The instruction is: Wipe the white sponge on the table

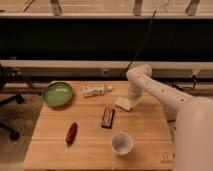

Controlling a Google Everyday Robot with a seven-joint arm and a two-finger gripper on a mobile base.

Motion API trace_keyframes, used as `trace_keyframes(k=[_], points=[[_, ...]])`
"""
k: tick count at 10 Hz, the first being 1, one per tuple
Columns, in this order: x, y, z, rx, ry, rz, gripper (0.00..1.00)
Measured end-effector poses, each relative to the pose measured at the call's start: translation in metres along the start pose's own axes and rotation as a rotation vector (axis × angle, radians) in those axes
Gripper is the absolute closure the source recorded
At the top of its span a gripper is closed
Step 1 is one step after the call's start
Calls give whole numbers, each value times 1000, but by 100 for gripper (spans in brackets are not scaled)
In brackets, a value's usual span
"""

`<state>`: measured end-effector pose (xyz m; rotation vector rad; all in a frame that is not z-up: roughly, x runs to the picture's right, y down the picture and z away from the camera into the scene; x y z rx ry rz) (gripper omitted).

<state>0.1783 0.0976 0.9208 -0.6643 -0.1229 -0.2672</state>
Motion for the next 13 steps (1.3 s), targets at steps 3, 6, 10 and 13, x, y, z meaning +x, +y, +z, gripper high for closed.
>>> trace_keyframes(k=[3, 6, 10, 13], points=[[-8, 6, 12, -30, -10, -23, 100], [-5, 21, 18, -57, -4, -13, 100], [21, 43, 7, -66, 35, 28, 100], [56, 52, 2, -71, 72, 93, 100]])
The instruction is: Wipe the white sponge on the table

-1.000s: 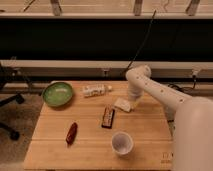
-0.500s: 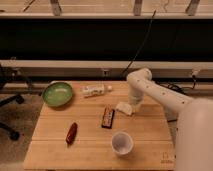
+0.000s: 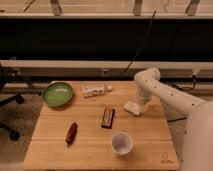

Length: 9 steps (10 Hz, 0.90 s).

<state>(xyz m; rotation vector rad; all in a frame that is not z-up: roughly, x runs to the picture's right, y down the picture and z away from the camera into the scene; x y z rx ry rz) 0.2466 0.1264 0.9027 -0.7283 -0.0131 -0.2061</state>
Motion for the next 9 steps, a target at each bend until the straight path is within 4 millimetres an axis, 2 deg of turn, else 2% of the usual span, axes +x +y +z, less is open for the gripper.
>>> trace_keyframes(k=[2, 5, 8, 9], points=[[21, -7, 6, -8, 30, 48, 100], [27, -32, 6, 4, 58, 66, 100], [20, -50, 0, 25, 65, 50, 100], [6, -58, -2, 34, 60, 28, 100]])
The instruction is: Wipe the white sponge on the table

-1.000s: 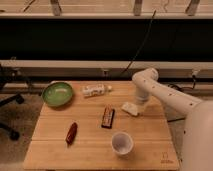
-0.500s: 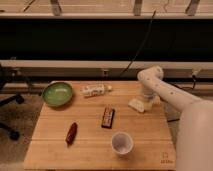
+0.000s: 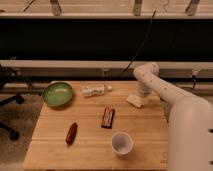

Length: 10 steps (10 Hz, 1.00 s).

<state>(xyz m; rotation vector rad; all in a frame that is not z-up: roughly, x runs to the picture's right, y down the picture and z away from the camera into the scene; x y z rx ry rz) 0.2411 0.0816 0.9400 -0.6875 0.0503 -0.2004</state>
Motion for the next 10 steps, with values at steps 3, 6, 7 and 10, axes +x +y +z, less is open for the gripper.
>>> trace_keyframes(k=[3, 6, 7, 10], points=[[-36, -12, -7, 24, -21, -60, 100], [-60, -10, -13, 33, -41, -131, 100], [-68, -4, -13, 29, -47, -159, 100], [-69, 25, -9, 4, -32, -194, 100]])
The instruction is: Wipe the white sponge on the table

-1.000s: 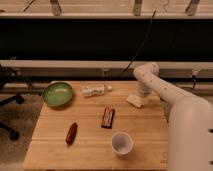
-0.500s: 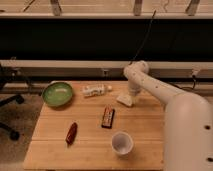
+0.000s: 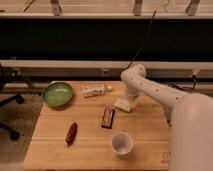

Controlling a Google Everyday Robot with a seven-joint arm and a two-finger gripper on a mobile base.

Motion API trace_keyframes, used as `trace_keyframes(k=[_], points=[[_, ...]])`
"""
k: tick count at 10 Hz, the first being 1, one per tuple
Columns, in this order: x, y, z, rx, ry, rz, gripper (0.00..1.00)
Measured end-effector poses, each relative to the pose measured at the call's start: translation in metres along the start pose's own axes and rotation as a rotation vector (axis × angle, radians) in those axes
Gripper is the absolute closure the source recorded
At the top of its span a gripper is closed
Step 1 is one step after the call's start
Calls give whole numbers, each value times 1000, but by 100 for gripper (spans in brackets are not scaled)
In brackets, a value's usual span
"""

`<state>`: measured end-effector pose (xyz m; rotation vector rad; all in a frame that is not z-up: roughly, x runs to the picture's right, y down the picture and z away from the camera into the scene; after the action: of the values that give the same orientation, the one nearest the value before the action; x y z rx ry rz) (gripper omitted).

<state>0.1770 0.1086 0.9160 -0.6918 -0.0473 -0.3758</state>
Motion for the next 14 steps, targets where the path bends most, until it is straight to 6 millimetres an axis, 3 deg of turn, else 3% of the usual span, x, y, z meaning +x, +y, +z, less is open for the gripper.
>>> trace_keyframes(k=[4, 6, 9, 11, 14], points=[[16, 40, 1, -39, 33, 13, 100], [36, 60, 1, -62, 56, 47, 100], [75, 73, 3, -80, 89, 135, 100], [87, 65, 4, -74, 99, 180, 100], [94, 33, 8, -52, 95, 215, 100]])
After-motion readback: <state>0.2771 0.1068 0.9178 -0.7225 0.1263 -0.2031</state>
